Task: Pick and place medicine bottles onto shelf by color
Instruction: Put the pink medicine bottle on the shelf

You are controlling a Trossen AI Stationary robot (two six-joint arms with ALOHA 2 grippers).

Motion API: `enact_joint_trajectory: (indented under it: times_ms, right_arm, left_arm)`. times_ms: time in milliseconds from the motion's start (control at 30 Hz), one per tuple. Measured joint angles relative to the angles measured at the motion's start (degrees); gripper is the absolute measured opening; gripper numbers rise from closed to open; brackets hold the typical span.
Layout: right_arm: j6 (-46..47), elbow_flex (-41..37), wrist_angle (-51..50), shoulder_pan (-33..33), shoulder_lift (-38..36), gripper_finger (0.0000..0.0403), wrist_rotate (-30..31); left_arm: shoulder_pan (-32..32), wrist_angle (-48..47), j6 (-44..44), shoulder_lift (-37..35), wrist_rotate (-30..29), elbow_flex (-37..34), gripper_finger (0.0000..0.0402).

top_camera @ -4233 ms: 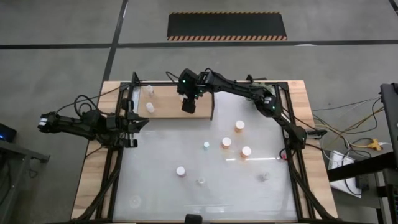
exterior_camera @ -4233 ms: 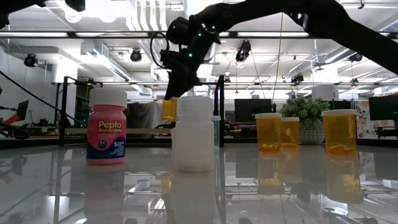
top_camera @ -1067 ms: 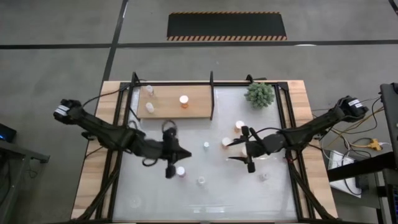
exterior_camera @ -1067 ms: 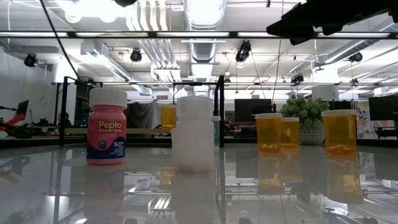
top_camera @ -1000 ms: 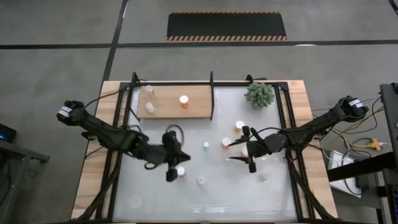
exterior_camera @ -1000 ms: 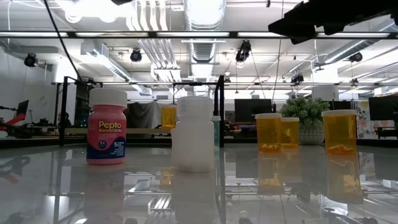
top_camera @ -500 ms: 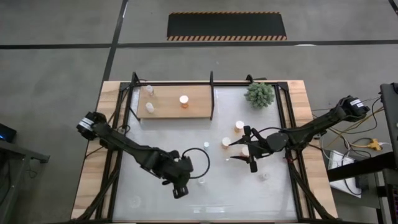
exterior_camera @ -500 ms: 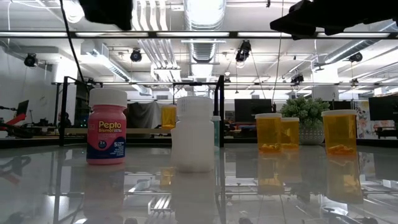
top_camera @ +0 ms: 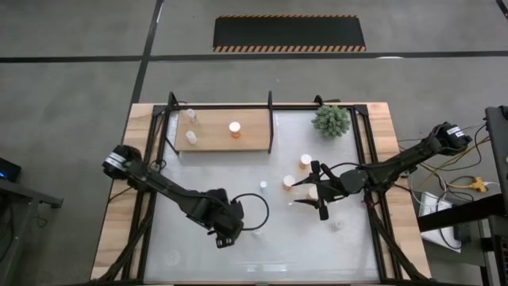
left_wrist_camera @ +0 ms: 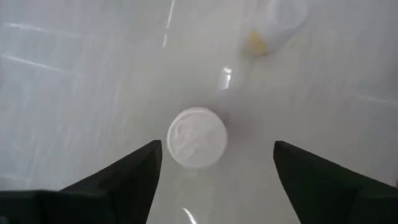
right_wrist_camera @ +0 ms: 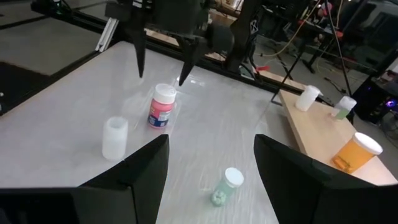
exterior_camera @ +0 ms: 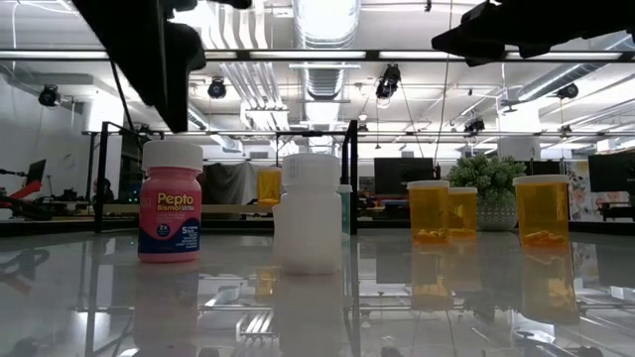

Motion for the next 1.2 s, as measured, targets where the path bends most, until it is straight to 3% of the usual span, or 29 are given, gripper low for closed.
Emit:
enact_joint_trajectory:
  times_ms: [433, 600, 900, 1200]
  right_arm:
    - [0.6, 0.0, -0.9, 0.0, 0.0, 0.0226, 0.2]
    - [0.6, -0.1, -0.9, 0.0, 0.0, 0.0226, 0.2]
    - [0.7, -0.2, -0.9, 0.0, 0.0, 0.0226, 0.3]
    - [0.7, -0.2, -0.9, 0.0, 0.0, 0.0226, 0.3]
  left_arm:
    - [0.8, 1.7, 3.1, 3.8, -0.9, -0.6, 0.0284]
    - [0.8, 1.5, 3.0, 3.8, -0.9, -0.8, 0.0248]
    - [0.8, 1.3, 2.9, 3.7, 0.3, -0.8, 0.0151]
    - [2.2, 0.7, 4.0, 3.1, 2.3, 2.9, 0.0149]
